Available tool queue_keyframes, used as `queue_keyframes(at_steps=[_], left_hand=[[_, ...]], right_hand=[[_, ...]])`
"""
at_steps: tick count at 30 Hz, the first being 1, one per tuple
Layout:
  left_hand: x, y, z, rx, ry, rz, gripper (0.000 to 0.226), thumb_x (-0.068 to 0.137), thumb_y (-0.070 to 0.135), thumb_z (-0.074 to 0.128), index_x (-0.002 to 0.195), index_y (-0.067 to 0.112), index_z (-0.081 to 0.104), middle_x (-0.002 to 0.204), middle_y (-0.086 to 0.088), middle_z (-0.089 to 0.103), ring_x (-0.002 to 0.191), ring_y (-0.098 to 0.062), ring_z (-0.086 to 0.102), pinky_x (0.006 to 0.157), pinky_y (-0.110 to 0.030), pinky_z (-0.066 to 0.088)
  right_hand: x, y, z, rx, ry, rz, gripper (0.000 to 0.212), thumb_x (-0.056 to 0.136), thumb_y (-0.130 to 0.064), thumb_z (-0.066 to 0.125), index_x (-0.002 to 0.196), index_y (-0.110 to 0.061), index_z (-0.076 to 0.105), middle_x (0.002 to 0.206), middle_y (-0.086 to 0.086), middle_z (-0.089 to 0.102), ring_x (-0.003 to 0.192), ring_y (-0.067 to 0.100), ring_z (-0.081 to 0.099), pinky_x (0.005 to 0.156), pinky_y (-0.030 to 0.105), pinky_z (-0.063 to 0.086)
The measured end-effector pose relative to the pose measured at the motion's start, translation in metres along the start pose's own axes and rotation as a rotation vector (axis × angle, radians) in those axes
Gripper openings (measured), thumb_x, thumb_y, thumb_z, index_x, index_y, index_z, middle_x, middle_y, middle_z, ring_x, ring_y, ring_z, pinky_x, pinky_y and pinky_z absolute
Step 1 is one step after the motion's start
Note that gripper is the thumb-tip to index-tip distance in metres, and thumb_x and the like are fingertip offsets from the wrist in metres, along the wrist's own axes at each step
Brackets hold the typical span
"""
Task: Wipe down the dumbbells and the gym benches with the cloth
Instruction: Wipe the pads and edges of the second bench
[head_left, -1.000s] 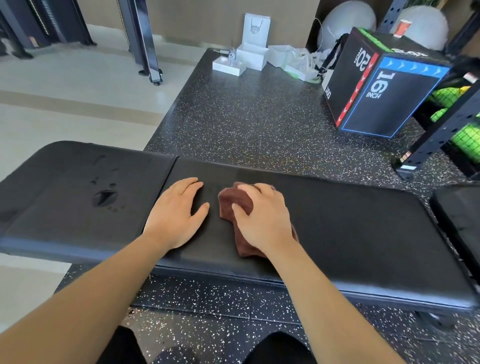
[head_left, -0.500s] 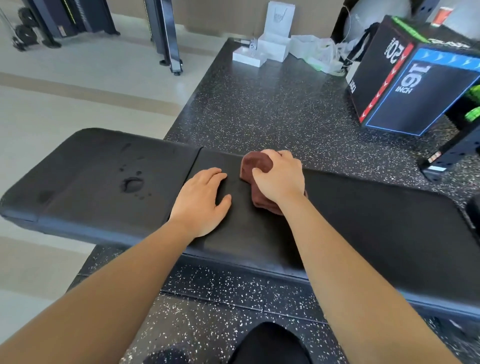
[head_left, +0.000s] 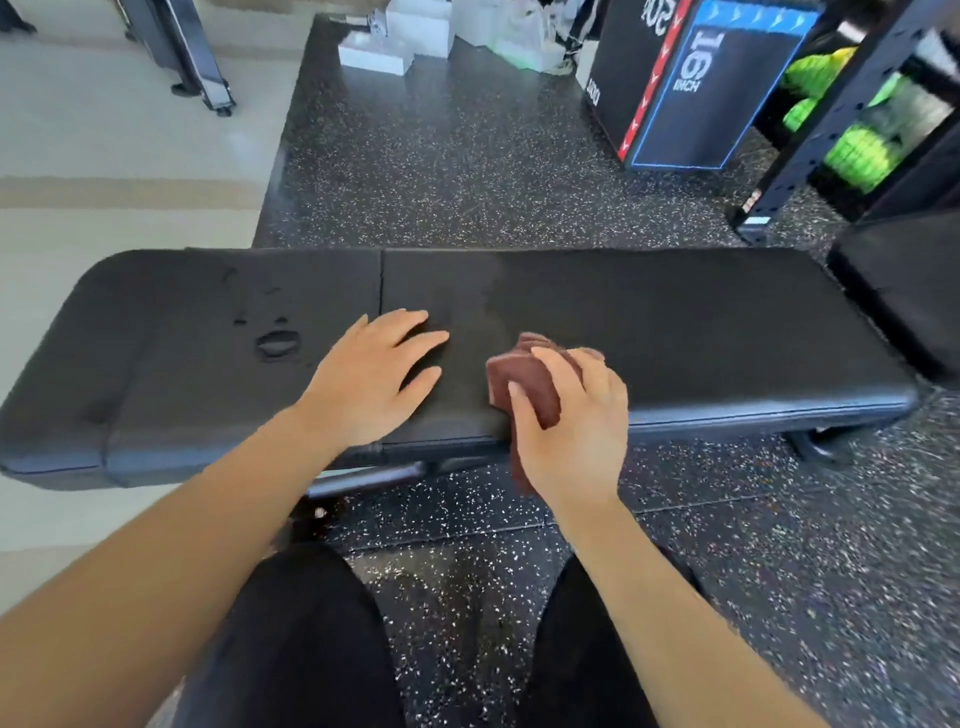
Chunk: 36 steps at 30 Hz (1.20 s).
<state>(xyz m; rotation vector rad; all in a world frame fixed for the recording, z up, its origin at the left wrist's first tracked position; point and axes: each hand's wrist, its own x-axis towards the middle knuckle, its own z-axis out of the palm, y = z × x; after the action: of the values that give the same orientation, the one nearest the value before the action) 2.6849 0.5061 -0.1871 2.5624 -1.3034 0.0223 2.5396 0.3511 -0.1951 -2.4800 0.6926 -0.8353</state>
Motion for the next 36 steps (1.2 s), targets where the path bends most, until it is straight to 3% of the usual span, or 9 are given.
queue_keyframes(at_steps=[6,12,17,22,25,31,34,36], left_hand=[[0.001,-0.019,0.001,-0.092,0.032,-0.015,0.043,0.093,0.033,0.046,0.135,0.028,0.047,0.145,-0.003,0.04,0.135,-0.025,0.033,0.111,-0.051,0.022],[0.0,-0.017,0.002,-0.128,0.058,-0.041,0.042,0.09,0.032,0.047,0.132,0.028,0.049,0.143,-0.002,0.041,0.134,-0.022,0.034,0.112,-0.048,0.021],[0.003,-0.017,0.004,-0.142,0.093,-0.039,0.041,0.09,0.03,0.048,0.13,0.028,0.051,0.141,-0.002,0.043,0.132,-0.021,0.035,0.111,-0.047,0.022],[0.002,-0.02,-0.001,-0.262,0.078,-0.067,0.036,0.094,0.022,0.046,0.129,0.022,0.054,0.143,-0.003,0.043,0.134,-0.022,0.035,0.113,-0.045,0.023],[-0.009,-0.035,-0.01,-0.261,0.07,-0.12,0.037,0.094,0.023,0.045,0.131,0.02,0.052,0.145,-0.003,0.041,0.135,-0.022,0.033,0.114,-0.042,0.023],[-0.032,-0.06,-0.017,-0.096,0.005,-0.154,0.044,0.097,0.031,0.038,0.14,0.024,0.04,0.151,0.0,0.032,0.139,-0.021,0.028,0.115,-0.048,0.019],[-0.032,-0.055,-0.015,-0.072,0.03,-0.157,0.043,0.097,0.031,0.037,0.14,0.025,0.04,0.15,0.0,0.033,0.139,-0.02,0.028,0.114,-0.047,0.021],[-0.033,-0.054,-0.013,-0.073,0.053,-0.16,0.043,0.097,0.031,0.038,0.139,0.025,0.041,0.15,0.001,0.035,0.138,-0.019,0.028,0.114,-0.046,0.021]], right_hand=[[-0.017,-0.03,0.021,0.006,-0.048,-0.071,0.038,0.082,-0.036,0.063,0.117,-0.024,0.061,0.121,0.0,0.057,0.113,0.026,0.049,0.096,0.036,0.04],[-0.009,0.027,-0.01,-0.086,0.131,0.126,0.039,0.079,-0.021,0.067,0.117,-0.016,0.063,0.121,0.008,0.057,0.112,0.031,0.048,0.1,0.041,0.037],[-0.022,0.009,0.007,-0.048,0.14,0.104,0.038,0.079,-0.022,0.065,0.116,-0.017,0.063,0.123,0.008,0.056,0.117,0.033,0.046,0.102,0.047,0.035],[-0.042,-0.041,0.034,0.011,0.073,0.046,0.047,0.079,-0.052,0.058,0.118,-0.026,0.062,0.129,0.003,0.054,0.125,0.032,0.042,0.103,0.047,0.034],[-0.033,-0.056,0.038,-0.092,0.029,0.062,0.057,0.071,-0.068,0.058,0.117,-0.035,0.059,0.129,-0.003,0.054,0.124,0.029,0.044,0.097,0.049,0.04],[0.021,-0.058,0.04,-0.079,-0.198,0.035,0.03,0.079,-0.048,0.061,0.108,-0.039,0.062,0.128,-0.008,0.052,0.124,0.024,0.041,0.094,0.046,0.041],[0.037,-0.062,0.042,-0.096,-0.283,0.082,0.033,0.081,-0.046,0.058,0.114,-0.039,0.059,0.134,-0.005,0.048,0.127,0.027,0.037,0.097,0.048,0.038],[0.026,-0.065,0.041,-0.16,-0.304,0.064,0.045,0.082,-0.055,0.051,0.124,-0.039,0.051,0.141,-0.003,0.042,0.13,0.029,0.033,0.099,0.051,0.036]])
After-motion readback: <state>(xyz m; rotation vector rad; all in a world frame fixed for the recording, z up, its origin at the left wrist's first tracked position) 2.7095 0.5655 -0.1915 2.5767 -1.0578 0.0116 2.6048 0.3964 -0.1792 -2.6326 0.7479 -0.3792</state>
